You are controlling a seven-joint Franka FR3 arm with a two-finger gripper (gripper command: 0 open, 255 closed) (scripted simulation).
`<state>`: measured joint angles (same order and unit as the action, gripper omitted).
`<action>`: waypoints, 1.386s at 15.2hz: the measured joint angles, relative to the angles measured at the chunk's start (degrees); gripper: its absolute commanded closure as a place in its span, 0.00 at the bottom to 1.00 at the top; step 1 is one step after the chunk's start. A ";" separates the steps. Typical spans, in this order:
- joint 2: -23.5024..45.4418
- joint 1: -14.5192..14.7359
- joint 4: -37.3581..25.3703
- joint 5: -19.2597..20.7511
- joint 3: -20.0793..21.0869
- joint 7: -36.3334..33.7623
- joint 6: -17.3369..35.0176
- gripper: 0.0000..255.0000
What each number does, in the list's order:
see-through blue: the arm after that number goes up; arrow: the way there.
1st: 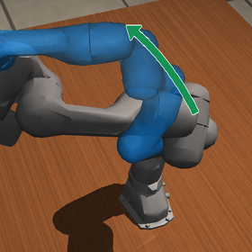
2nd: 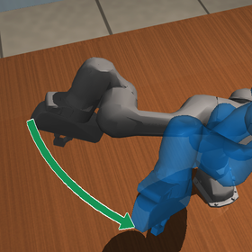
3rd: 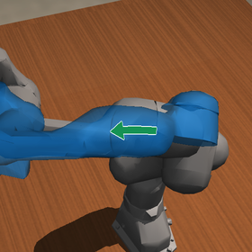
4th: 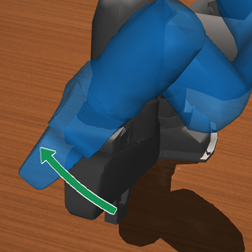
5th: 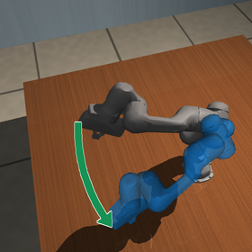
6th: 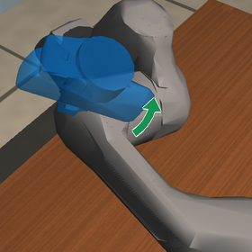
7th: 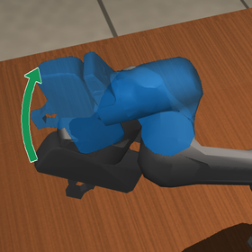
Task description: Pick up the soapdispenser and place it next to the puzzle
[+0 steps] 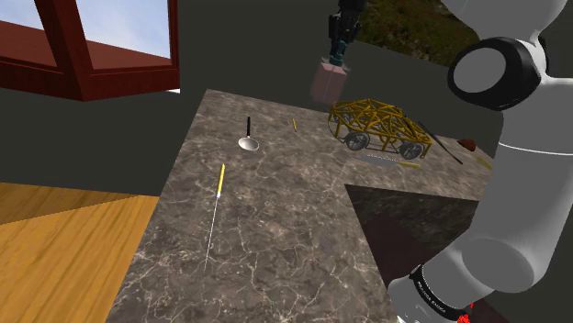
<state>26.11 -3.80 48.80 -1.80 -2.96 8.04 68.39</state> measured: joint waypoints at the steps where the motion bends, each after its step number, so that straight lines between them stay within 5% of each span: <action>1: 1.19 -0.03 -2.73 -0.07 0.03 -0.10 -1.54 1.00; 3: 0.52 0.21 -2.39 -0.04 0.08 -0.37 -1.96 1.00; 7: -11.39 2.92 15.45 0.40 0.86 -3.34 4.07 1.00; 15: -28.75 7.35 38.35 0.05 4.11 -10.88 9.79 1.00; 21: -37.78 10.21 48.03 -1.53 7.56 -17.20 10.69 1.00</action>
<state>-11.67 6.41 96.83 -3.33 4.60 -9.16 79.08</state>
